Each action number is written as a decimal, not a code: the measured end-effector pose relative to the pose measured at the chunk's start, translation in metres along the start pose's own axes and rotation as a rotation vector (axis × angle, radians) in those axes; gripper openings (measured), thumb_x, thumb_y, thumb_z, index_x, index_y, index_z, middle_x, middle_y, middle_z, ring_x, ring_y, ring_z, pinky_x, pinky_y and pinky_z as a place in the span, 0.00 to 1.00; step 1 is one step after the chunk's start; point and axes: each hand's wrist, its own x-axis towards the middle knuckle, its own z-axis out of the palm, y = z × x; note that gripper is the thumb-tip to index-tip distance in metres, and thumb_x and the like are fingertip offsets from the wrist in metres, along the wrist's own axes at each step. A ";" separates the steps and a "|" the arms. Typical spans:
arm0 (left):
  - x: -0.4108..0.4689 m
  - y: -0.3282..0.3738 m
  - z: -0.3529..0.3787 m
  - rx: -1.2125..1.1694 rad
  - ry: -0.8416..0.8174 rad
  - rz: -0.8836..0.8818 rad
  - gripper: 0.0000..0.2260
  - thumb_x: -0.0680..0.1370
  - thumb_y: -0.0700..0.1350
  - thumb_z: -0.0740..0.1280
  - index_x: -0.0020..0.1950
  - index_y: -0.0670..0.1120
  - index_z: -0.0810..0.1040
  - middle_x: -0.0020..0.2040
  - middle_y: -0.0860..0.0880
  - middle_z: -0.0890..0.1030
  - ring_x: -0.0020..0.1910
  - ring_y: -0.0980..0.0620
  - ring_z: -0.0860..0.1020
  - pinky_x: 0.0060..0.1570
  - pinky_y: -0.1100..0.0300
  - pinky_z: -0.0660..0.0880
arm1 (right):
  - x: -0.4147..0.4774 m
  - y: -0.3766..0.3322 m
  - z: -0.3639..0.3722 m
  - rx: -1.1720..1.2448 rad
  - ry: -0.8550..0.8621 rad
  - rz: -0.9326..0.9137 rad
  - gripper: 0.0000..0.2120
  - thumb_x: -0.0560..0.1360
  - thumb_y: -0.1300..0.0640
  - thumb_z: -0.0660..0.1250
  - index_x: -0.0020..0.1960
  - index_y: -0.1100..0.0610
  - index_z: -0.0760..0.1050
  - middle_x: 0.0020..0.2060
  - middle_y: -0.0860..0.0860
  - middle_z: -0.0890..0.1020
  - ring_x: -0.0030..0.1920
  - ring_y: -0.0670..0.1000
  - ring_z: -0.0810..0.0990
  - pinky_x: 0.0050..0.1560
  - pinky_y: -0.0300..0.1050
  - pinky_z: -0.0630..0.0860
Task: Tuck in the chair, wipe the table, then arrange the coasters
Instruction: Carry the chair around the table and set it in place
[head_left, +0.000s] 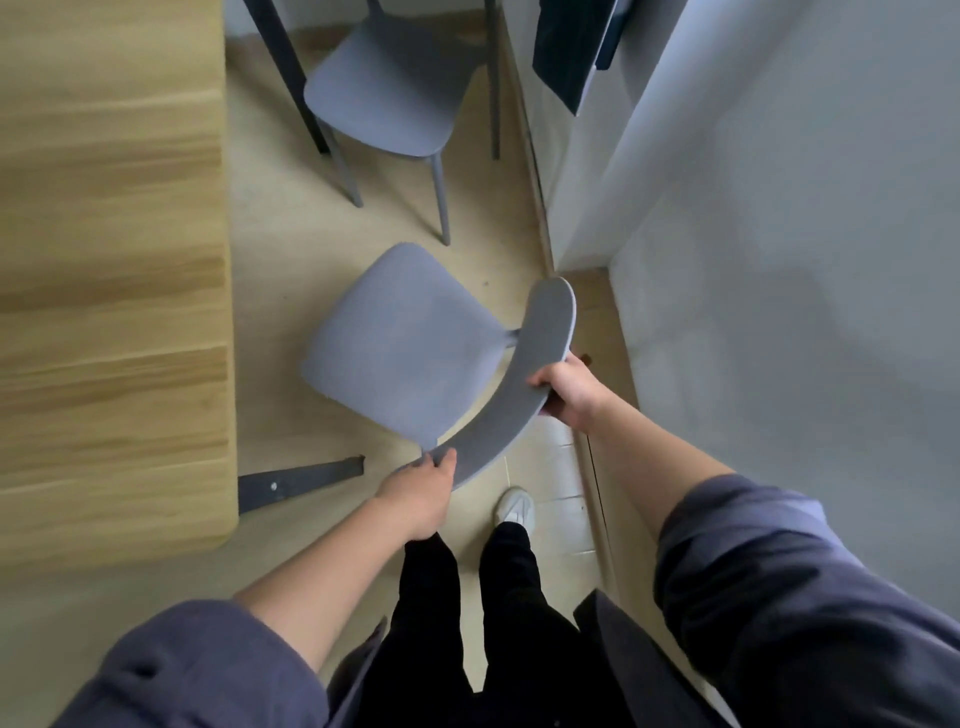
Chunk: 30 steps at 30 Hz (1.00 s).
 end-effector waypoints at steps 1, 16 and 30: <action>0.000 -0.002 0.000 -0.020 0.005 -0.014 0.34 0.74 0.30 0.56 0.77 0.42 0.46 0.72 0.41 0.64 0.63 0.41 0.72 0.54 0.52 0.71 | 0.005 -0.008 0.009 -0.049 -0.025 0.000 0.20 0.74 0.74 0.55 0.58 0.54 0.70 0.42 0.56 0.77 0.41 0.56 0.79 0.37 0.49 0.78; 0.013 -0.051 -0.014 -0.227 0.101 -0.098 0.26 0.76 0.40 0.56 0.73 0.47 0.55 0.54 0.44 0.77 0.45 0.42 0.75 0.39 0.55 0.69 | 0.032 -0.024 0.083 -0.277 -0.155 -0.124 0.29 0.72 0.70 0.56 0.52 0.34 0.71 0.43 0.46 0.80 0.38 0.48 0.82 0.37 0.47 0.81; 0.019 -0.071 -0.028 -0.403 0.148 -0.259 0.31 0.76 0.36 0.54 0.77 0.42 0.46 0.67 0.41 0.70 0.59 0.40 0.74 0.47 0.54 0.68 | 0.062 -0.066 0.135 -0.380 -0.255 -0.121 0.27 0.73 0.73 0.56 0.58 0.42 0.70 0.51 0.53 0.77 0.48 0.55 0.80 0.40 0.50 0.81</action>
